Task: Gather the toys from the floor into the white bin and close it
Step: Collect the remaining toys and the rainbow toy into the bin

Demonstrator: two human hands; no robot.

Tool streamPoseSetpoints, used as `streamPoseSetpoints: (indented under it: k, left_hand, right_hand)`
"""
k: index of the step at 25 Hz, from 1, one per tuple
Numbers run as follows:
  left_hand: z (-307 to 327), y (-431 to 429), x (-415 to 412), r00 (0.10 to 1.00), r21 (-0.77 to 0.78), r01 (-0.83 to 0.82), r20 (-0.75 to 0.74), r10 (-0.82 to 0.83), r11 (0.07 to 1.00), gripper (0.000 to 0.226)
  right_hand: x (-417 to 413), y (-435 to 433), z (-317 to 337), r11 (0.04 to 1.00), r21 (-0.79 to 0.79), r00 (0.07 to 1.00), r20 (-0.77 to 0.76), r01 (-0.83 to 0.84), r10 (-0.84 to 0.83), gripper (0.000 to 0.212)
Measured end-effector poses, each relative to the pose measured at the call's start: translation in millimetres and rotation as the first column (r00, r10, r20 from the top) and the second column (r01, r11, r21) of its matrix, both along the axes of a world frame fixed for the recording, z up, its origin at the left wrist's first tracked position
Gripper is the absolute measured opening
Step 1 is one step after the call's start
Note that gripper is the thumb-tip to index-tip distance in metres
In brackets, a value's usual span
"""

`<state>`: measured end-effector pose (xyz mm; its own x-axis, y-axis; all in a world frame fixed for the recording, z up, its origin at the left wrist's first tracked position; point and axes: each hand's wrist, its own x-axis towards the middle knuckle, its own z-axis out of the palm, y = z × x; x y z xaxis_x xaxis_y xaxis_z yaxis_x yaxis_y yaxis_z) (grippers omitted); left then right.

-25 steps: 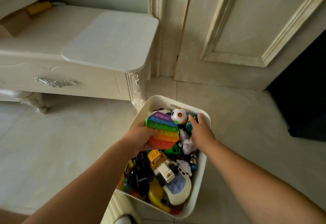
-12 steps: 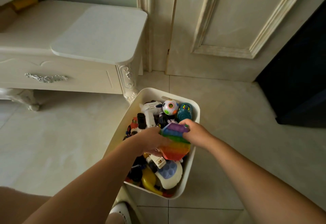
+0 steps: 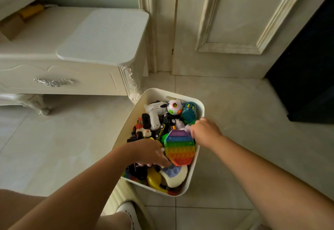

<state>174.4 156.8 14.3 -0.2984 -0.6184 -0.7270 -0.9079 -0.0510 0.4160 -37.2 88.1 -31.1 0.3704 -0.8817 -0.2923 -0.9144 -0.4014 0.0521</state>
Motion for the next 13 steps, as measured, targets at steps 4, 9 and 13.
streamPoseSetpoints:
  k: [4,9,13]
  left_hand:
    - [-9,29,-43,0.847,0.165,0.479,0.170,-0.503,0.862,0.072]
    - [-25,46,-60,0.769,-0.035,0.602,0.293,-0.568,0.797,0.058]
    - [-26,37,-60,0.741,-0.159,0.653,0.337,-0.581,0.741,0.038]
  right_hand:
    - [-19,4,-5,0.998,0.055,0.995,-0.103,-0.009,0.014,0.033]
    - [-28,8,-11,0.996,-0.036,0.993,-0.083,0.078,-0.081,0.031]
    - [-44,9,-11,0.987,-0.057,0.978,-0.140,0.148,-0.155,0.031]
